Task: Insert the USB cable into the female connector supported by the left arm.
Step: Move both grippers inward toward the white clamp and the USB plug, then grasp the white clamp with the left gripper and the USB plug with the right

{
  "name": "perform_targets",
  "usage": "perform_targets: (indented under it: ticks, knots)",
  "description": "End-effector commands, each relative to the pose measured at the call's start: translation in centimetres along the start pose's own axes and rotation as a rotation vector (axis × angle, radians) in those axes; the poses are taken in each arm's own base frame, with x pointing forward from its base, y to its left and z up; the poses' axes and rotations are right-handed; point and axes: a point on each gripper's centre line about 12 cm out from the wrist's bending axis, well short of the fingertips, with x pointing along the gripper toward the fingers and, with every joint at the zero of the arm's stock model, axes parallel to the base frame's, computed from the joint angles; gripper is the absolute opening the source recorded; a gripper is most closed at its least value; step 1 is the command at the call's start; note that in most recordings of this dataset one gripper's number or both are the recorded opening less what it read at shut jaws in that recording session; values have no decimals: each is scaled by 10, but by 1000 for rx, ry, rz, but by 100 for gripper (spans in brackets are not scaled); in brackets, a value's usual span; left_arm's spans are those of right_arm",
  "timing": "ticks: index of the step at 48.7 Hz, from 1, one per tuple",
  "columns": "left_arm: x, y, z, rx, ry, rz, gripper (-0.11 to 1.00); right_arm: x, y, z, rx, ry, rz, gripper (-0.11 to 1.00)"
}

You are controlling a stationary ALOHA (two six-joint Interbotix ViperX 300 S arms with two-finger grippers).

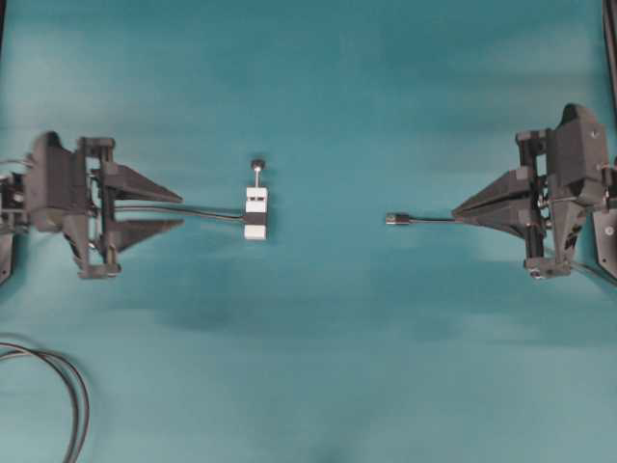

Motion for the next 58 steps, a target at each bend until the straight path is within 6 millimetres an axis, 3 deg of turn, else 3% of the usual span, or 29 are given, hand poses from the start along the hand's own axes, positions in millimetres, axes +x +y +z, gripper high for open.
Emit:
perform_targets:
  ticks: [1,7,15,20,25,29,58]
  knots:
    - [21,2,-2,8,-12,10,65,6,-2,-2,4,14,-10,0]
    - [43,3,-5,7,-15,17,81,18,-4,-3,5,54,-23,0]
    - [51,5,-10,5,-6,21,82,36,-8,-10,8,115,-39,6]
    - [47,6,-17,3,18,26,82,50,-10,-16,10,127,-44,20]
    - [40,10,-24,-3,35,40,82,60,-10,-20,12,113,-40,43]
    - [37,14,-24,-7,18,52,82,66,-11,-24,14,107,-40,52]
    - [54,17,-23,-15,-28,63,82,75,-24,-34,26,71,-72,51]
